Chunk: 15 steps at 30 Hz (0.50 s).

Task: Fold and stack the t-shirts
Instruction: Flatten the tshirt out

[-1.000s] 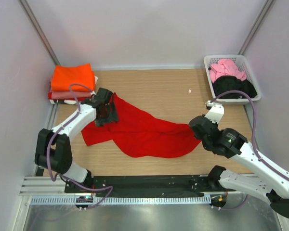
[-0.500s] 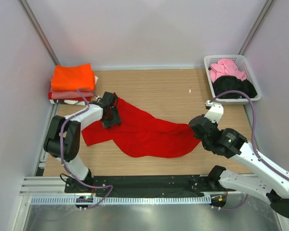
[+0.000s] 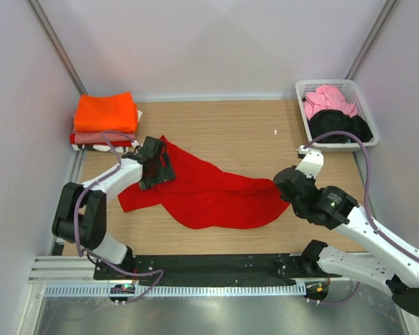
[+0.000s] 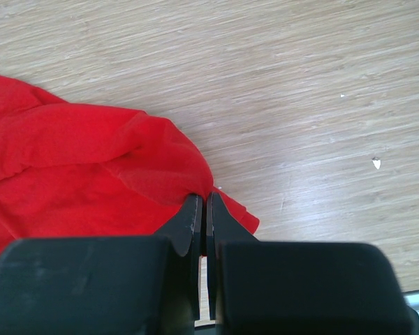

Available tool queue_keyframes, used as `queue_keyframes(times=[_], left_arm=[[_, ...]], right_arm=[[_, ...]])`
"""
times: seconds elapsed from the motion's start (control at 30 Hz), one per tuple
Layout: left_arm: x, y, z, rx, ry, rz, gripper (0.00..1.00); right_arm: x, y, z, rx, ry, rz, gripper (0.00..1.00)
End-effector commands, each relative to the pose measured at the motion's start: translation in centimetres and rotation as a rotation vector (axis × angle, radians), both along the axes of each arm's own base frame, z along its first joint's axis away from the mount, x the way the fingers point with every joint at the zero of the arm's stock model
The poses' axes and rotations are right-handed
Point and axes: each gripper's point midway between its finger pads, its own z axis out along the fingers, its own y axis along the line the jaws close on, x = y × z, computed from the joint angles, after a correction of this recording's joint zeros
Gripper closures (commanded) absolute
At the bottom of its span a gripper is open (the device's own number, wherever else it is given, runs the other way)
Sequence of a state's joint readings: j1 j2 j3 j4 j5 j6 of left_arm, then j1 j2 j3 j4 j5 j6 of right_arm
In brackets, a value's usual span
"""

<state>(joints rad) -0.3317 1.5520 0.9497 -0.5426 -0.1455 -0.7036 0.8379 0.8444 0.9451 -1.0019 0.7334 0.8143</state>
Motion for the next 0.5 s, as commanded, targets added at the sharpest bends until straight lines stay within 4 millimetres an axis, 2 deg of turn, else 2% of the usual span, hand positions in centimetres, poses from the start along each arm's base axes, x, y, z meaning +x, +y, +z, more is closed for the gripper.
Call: queue_keyframes(times=[0.0, 0.33, 0.47], left_arm=[[-0.2, 0.8, 0.5, 0.017, -0.031, 0.033, 0.16], [0.2, -0.4, -1.5, -0.024, -0.006, 0.020, 0.26], [0.5, -0.8, -1.3, -0.040, -0.016, 0.017, 0.34]], right_arm=[[0.6, 0.2, 0.5, 0.012, -0.035, -0.011, 0.99], [0.5, 0.1, 0.4, 0.008, -0.034, -0.009, 0.99], [0.6, 0.2, 0.3, 0.006, -0.034, -0.010, 0.99]])
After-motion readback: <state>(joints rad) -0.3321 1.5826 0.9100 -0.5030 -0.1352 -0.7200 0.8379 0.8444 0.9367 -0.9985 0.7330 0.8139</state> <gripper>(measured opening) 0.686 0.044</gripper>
